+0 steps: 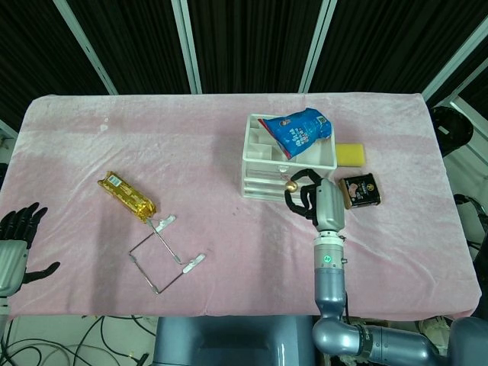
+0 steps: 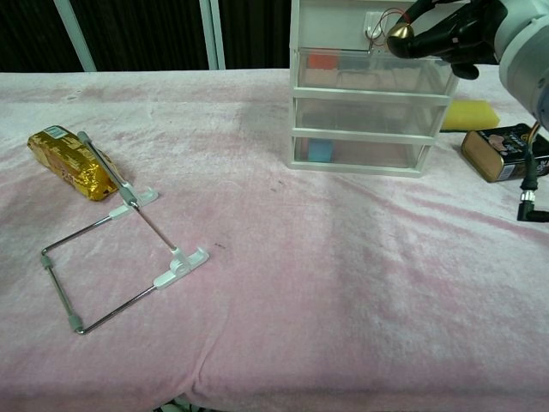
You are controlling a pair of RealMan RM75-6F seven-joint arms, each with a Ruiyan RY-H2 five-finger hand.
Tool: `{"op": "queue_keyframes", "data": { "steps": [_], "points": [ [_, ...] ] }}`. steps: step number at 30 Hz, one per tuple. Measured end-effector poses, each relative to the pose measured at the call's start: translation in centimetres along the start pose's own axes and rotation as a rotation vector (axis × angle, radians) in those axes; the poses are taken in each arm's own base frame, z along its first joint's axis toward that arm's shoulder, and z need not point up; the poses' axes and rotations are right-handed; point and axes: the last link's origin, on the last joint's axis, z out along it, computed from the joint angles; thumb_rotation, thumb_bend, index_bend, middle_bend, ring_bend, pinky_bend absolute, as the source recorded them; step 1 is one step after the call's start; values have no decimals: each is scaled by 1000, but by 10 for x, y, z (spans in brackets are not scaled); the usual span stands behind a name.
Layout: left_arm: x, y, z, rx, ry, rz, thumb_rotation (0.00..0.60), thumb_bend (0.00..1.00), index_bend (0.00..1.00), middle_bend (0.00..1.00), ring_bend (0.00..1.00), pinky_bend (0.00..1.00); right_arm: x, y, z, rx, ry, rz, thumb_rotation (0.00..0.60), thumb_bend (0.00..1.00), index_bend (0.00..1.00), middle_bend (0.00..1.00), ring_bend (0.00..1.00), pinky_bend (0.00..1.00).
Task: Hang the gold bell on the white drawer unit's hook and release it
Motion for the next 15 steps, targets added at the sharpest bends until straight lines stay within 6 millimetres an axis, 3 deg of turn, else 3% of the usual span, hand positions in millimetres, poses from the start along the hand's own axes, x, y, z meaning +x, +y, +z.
{"op": "queue_keyframes", "data": {
  "steps": [15],
  "points": [
    [-1,0,0,-1,-3,1,600,0,0,0,0,0,-7,2,-3,-7,-19,-14,600,350,538,918,1000,916]
  ]
}}
